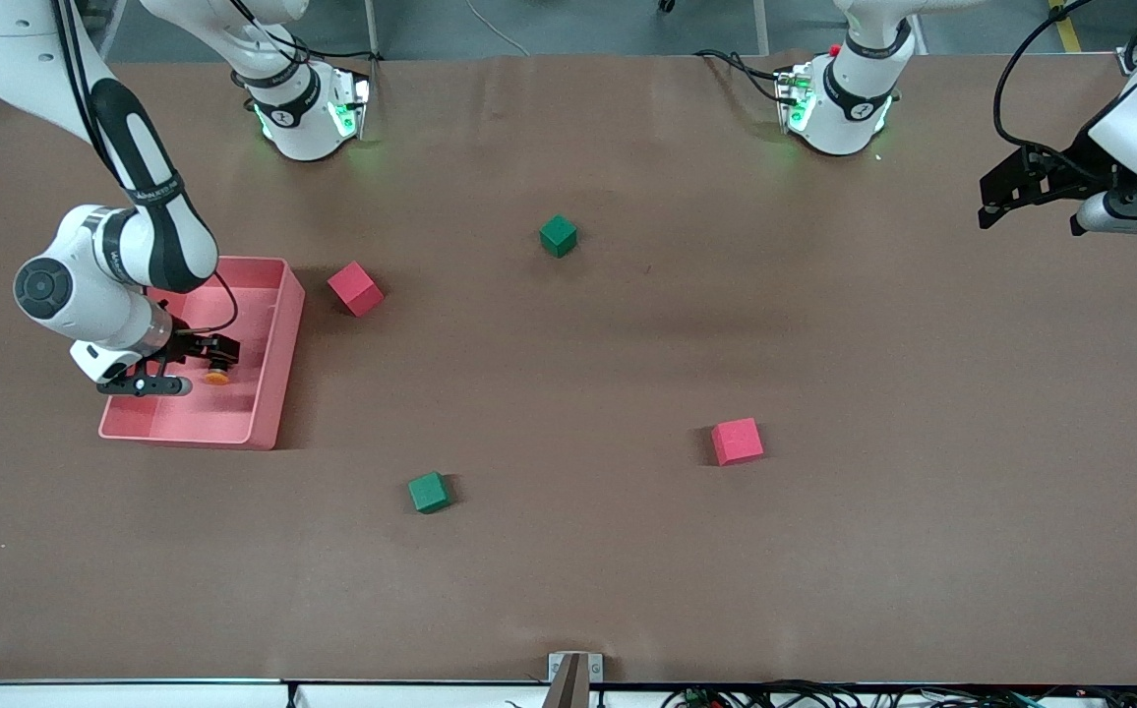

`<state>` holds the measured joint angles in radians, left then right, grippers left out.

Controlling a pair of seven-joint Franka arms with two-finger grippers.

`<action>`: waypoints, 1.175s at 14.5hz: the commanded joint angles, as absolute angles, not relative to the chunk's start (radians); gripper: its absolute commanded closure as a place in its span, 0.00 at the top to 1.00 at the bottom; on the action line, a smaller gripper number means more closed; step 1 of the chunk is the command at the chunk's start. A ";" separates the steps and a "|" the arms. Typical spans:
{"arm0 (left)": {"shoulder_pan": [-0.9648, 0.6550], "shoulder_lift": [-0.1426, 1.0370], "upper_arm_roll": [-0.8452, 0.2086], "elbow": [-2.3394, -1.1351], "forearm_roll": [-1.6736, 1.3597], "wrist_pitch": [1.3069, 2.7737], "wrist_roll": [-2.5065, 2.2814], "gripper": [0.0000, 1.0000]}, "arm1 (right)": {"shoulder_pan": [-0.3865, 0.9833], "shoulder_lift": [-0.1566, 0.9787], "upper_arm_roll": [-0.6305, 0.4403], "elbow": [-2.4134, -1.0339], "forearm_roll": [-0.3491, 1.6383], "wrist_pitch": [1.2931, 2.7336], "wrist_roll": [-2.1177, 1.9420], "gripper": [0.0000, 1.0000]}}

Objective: Place and upright button with both arms
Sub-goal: 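Reach the right gripper into the pink tray and grasp the button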

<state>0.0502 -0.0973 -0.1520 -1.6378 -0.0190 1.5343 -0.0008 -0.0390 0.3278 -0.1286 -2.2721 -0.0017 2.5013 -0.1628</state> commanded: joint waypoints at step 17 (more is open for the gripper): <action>0.048 -0.084 -0.156 -1.628 -0.025 1.537 -0.011 1.00 | -0.041 0.391 -0.087 -2.257 0.014 2.563 -0.169 0.00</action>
